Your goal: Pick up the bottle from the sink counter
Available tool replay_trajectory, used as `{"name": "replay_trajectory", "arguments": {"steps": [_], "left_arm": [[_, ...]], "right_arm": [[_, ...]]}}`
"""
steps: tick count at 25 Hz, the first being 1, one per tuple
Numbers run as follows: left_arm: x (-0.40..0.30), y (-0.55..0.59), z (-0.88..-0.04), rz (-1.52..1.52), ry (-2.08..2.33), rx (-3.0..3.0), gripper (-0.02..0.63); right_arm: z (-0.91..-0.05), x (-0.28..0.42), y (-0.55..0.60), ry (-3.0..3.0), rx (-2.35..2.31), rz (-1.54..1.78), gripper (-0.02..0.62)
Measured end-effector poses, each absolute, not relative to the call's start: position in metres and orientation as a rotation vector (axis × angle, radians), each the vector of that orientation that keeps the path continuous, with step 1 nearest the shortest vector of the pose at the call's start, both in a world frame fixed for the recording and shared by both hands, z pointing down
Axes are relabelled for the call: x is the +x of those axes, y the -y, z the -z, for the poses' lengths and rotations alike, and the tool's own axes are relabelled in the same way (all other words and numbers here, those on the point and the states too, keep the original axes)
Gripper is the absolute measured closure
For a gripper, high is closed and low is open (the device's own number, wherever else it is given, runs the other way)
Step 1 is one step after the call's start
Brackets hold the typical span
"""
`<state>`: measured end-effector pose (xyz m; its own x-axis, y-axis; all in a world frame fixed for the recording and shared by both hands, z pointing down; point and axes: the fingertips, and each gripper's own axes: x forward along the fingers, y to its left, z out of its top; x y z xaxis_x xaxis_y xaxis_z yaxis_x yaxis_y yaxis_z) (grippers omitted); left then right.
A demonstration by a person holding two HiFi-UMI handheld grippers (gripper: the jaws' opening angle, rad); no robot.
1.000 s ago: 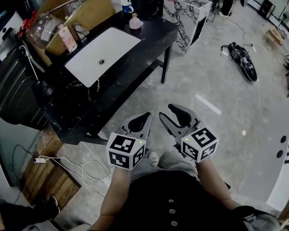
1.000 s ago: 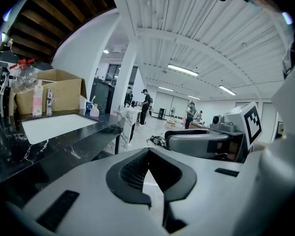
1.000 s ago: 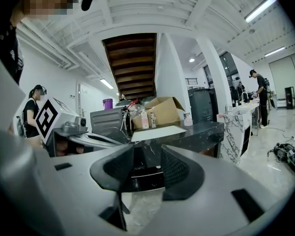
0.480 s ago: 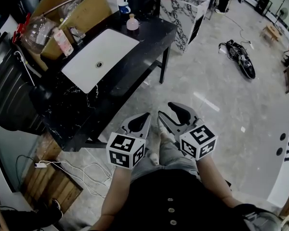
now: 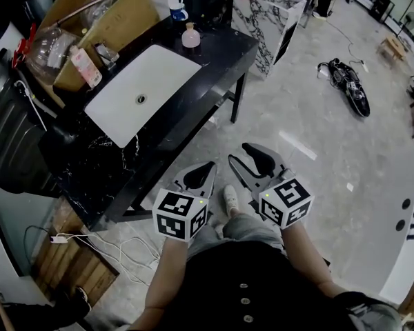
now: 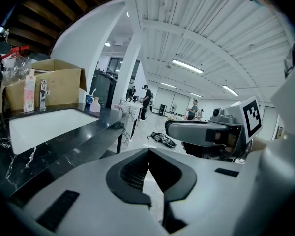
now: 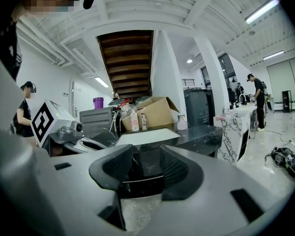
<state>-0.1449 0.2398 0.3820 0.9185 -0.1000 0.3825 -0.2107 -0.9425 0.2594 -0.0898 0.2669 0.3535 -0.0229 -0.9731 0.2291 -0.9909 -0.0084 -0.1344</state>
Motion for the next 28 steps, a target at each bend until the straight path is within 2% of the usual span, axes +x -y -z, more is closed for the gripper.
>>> {"name": "replay_trajectory", "arguments": {"steps": [9,28], "left_arm": [[-0.091,-0.198,-0.388,-0.586,0.242,2.769,0.589],[0.033,-0.11,-0.369,-0.523,0.411,2.804,0.589]], "right_arm": [[-0.359,-0.045,-0.215,2.208,2.033,-0.42,0.443],[-0.345,0.073,-0.12,2.338,1.921,-0.353,0.43]]}}
